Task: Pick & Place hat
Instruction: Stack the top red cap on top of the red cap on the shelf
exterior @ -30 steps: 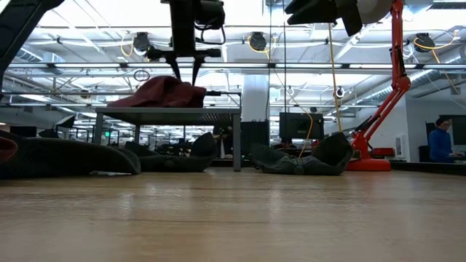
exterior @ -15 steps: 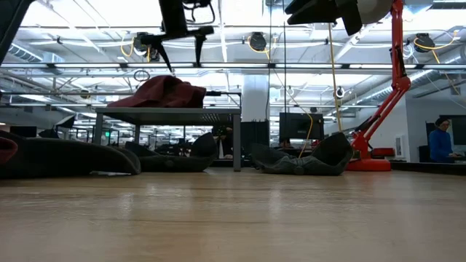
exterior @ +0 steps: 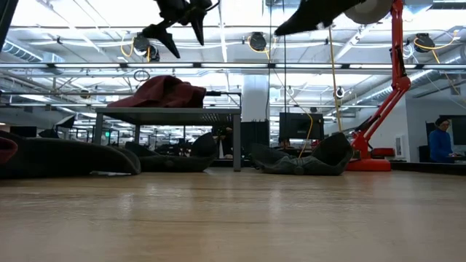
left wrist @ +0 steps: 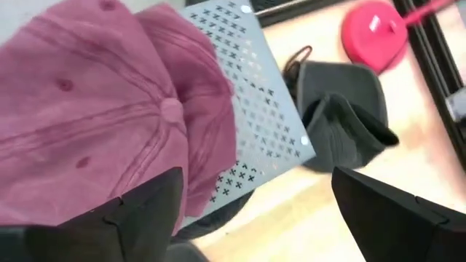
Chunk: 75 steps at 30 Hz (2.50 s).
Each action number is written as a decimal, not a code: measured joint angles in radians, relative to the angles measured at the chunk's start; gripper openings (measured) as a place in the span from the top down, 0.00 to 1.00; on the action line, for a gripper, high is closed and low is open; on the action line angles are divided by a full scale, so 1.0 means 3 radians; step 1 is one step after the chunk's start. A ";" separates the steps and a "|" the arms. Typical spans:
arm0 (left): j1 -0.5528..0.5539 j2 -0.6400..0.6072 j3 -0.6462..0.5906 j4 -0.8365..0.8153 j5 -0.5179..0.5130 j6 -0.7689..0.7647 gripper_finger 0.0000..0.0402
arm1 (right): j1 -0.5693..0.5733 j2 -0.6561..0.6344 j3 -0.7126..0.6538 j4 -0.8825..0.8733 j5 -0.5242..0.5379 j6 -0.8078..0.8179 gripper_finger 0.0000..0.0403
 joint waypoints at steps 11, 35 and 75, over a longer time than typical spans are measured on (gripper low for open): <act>0.0082 -0.0097 -0.0002 -0.0403 -0.0598 0.0572 0.20 | -0.0689 0.0999 0.0820 0.0000 -0.0667 0.0845 0.68; 0.0903 -0.0922 -0.0877 0.0442 -0.0363 0.1543 0.21 | -0.1441 0.1814 0.1730 -0.0274 -0.1102 0.1635 0.68; 0.1301 -0.1769 -0.3096 0.2325 0.0179 0.1283 0.26 | -0.1650 0.2765 0.2356 0.0483 -0.1525 0.1571 0.68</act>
